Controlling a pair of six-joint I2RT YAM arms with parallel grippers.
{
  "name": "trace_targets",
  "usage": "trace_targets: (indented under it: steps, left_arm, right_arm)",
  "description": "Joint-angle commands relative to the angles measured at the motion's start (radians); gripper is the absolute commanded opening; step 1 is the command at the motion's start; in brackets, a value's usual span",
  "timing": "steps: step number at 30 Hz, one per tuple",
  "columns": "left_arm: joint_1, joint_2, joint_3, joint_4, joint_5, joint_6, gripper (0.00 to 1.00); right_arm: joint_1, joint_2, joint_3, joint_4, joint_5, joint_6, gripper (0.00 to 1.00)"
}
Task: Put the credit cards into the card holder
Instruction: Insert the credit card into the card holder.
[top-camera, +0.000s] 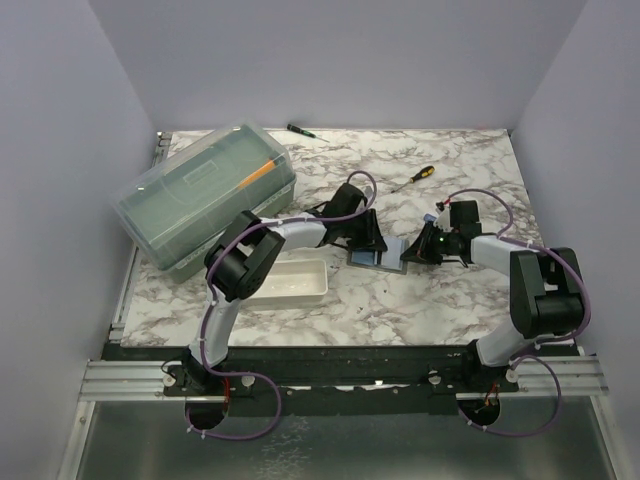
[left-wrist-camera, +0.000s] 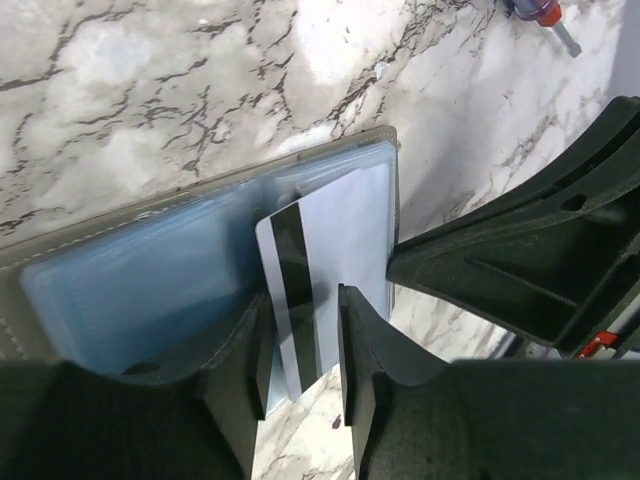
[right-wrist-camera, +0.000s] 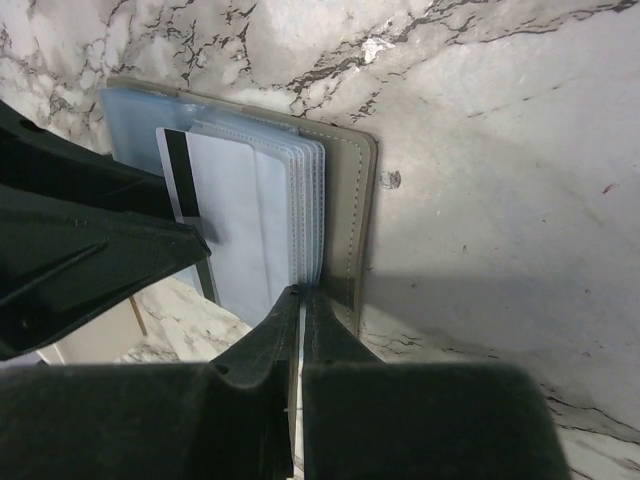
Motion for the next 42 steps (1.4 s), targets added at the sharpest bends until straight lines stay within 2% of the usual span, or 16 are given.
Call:
trace_targets:
  steps: [1,5,12,17,22,26,28,34,42]
  left_arm:
    - [-0.066,-0.006,0.058,-0.185,-0.199,0.152,0.39]
    - [-0.124,0.018,0.116,-0.214,-0.189,0.186,0.43]
    - [-0.108,-0.044,0.092,-0.239,-0.231,0.230,0.60]
    - [-0.105,-0.005,0.133,-0.240,-0.138,0.207,0.71]
    - [-0.184,0.047,0.174,-0.225,-0.063,0.155,0.72]
    - [-0.152,-0.010,0.086,-0.108,-0.032,0.126,0.73]
    - [-0.125,-0.036,0.074,-0.110,-0.025,0.126,0.73]
    - [-0.067,-0.153,0.010,-0.108,0.030,0.108,0.76]
    - [-0.019,-0.291,-0.054,-0.153,0.110,0.100,0.77]
  right_arm:
    - [0.009,0.039,-0.015,-0.006,-0.002,-0.014,0.02]
    - [0.009,0.037,-0.013,-0.005,-0.008,-0.012,0.02]
    - [0.009,0.016,-0.007,-0.028,0.022,-0.015,0.02]
    - [0.009,0.024,-0.004,-0.017,0.001,-0.016,0.02]
    - [0.009,0.009,-0.017,-0.007,-0.005,-0.001,0.02]
    - [0.009,-0.014,-0.024,-0.013,0.003,0.002,0.02]
    - [0.009,-0.022,-0.025,-0.021,0.015,0.000,0.03]
    - [0.009,-0.095,-0.008,-0.103,0.083,-0.014,0.16]
    - [0.030,-0.258,-0.002,-0.213,0.092,-0.017,0.48]
